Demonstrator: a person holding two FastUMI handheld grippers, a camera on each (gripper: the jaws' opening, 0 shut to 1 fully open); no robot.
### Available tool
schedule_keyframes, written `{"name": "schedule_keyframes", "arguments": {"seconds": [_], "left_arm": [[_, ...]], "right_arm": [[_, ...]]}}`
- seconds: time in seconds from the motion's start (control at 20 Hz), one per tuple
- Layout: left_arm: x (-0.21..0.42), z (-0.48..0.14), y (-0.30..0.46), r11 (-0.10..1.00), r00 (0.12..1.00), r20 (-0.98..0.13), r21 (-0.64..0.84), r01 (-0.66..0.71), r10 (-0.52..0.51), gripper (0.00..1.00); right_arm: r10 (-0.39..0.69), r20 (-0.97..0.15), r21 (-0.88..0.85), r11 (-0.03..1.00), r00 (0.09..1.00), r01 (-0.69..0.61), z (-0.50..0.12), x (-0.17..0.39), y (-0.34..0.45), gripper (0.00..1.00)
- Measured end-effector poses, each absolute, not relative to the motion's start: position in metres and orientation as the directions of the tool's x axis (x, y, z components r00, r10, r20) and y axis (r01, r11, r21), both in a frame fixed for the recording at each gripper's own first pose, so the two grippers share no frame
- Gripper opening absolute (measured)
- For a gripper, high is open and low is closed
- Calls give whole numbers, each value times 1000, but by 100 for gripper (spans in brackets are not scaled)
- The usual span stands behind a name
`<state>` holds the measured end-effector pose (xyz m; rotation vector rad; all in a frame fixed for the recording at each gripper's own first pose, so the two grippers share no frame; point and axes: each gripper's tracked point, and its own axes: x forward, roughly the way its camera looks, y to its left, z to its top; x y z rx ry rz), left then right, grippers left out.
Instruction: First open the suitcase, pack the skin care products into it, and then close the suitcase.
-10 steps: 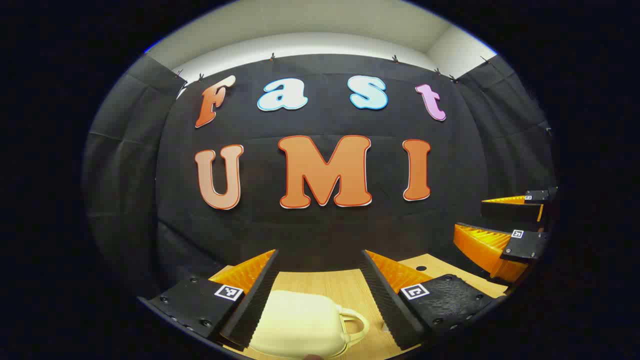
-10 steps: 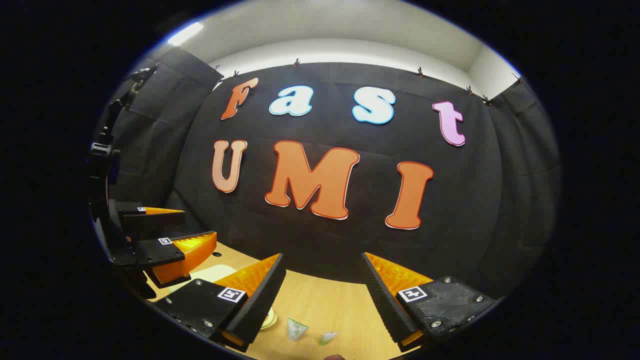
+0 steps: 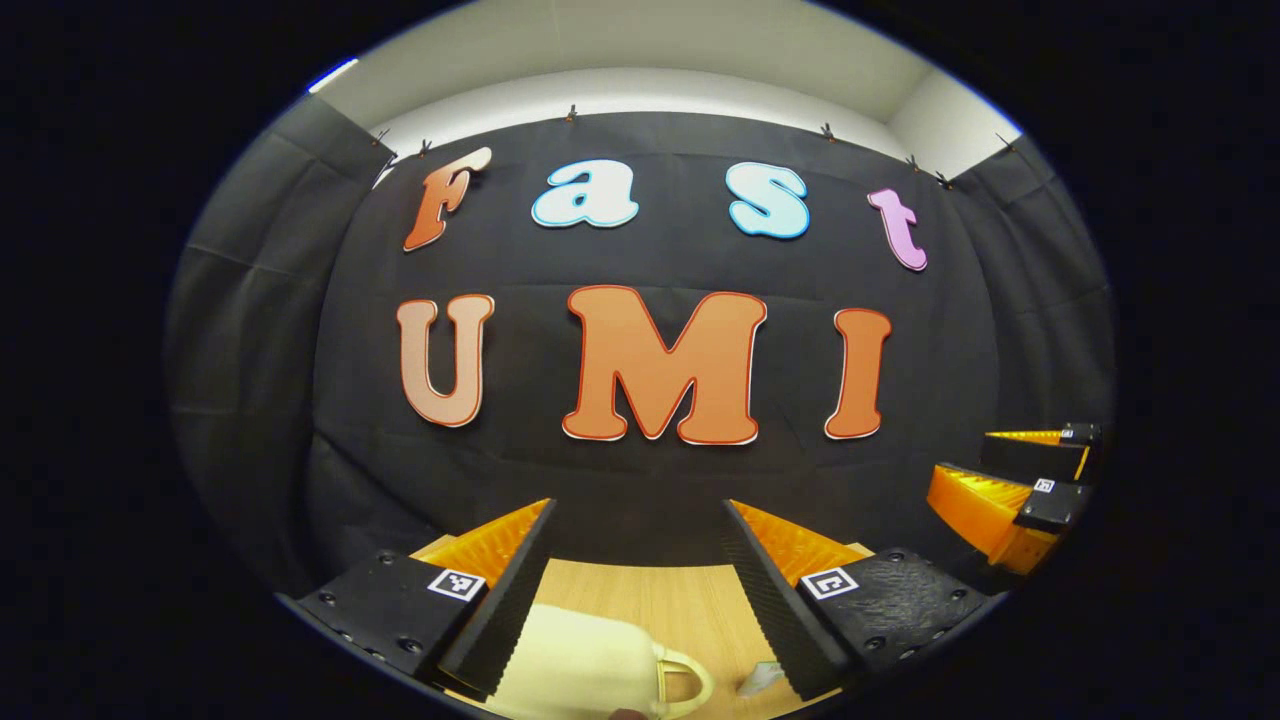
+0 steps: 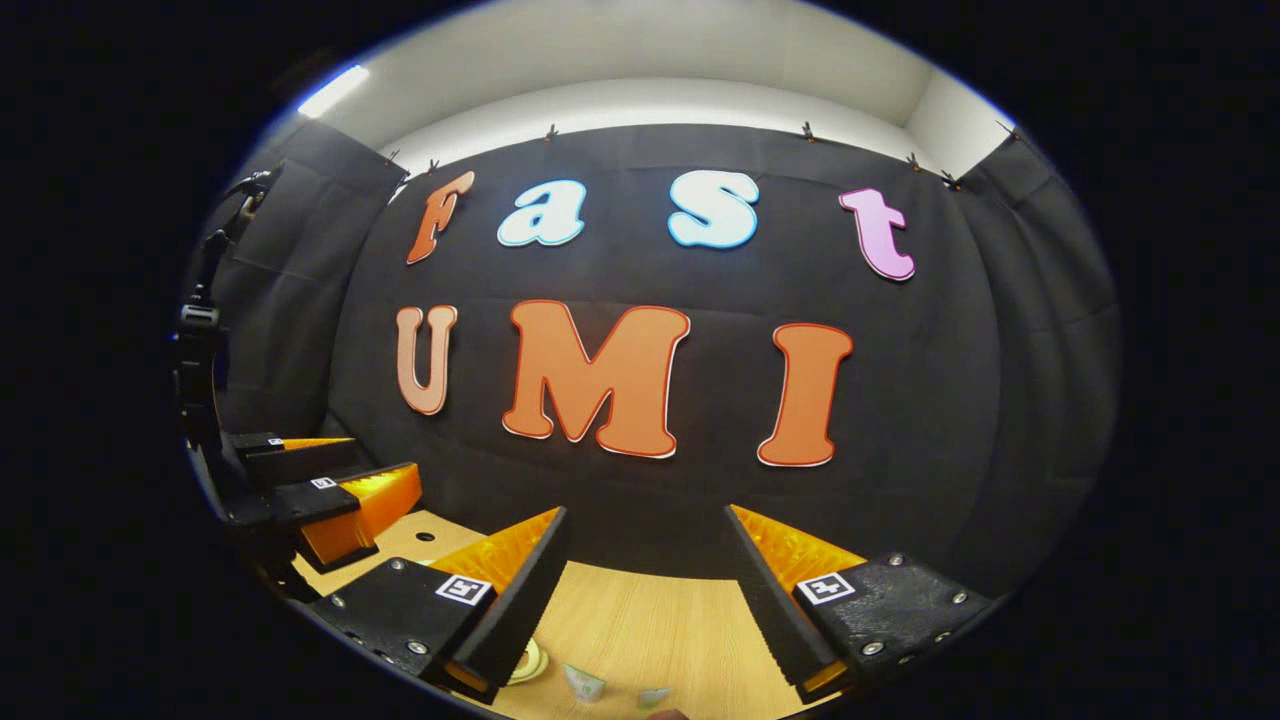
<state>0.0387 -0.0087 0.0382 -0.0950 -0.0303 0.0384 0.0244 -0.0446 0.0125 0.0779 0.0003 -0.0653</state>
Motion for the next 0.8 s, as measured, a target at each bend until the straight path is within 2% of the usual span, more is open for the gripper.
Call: {"name": "schedule_keyframes", "arguments": {"seconds": [0.15, 0.4, 0.45, 0.55, 0.65, 0.75, 0.8], "left_arm": [[35, 41, -9, 997, 998, 49, -58, -45, 48, 99], [31, 43, -34, 999, 998, 63, -31, 5, -3, 99], [30, 42, -37, 1000, 998, 69, -20, 5, -4, 99], [27, 32, -45, 999, 998, 64, 36, 17, -19, 99], [27, 18, -57, 995, 997, 51, 85, 44, -49, 99], [25, -9, -62, 988, 998, 13, 143, 60, -63, 98], [26, -23, -66, 982, 997, -13, 177, 71, -70, 98]], "right_arm": [[-77, -29, 20, 997, 997, 78, 0, 18, -52, 95], [-50, -31, -8, 999, 998, 50, -8, 13, -44, 93], [-43, -30, -1, 999, 999, 43, -10, 14, -41, 95], [-41, -40, 1, 999, 998, 41, -17, 15, -42, 93], [-50, -50, 18, 999, 998, 51, -21, 13, -49, 95], [-61, -61, 32, 998, 996, 63, -27, 11, -58, 93], [-64, -60, 33, 997, 996, 66, -30, 9, -63, 95]]}}
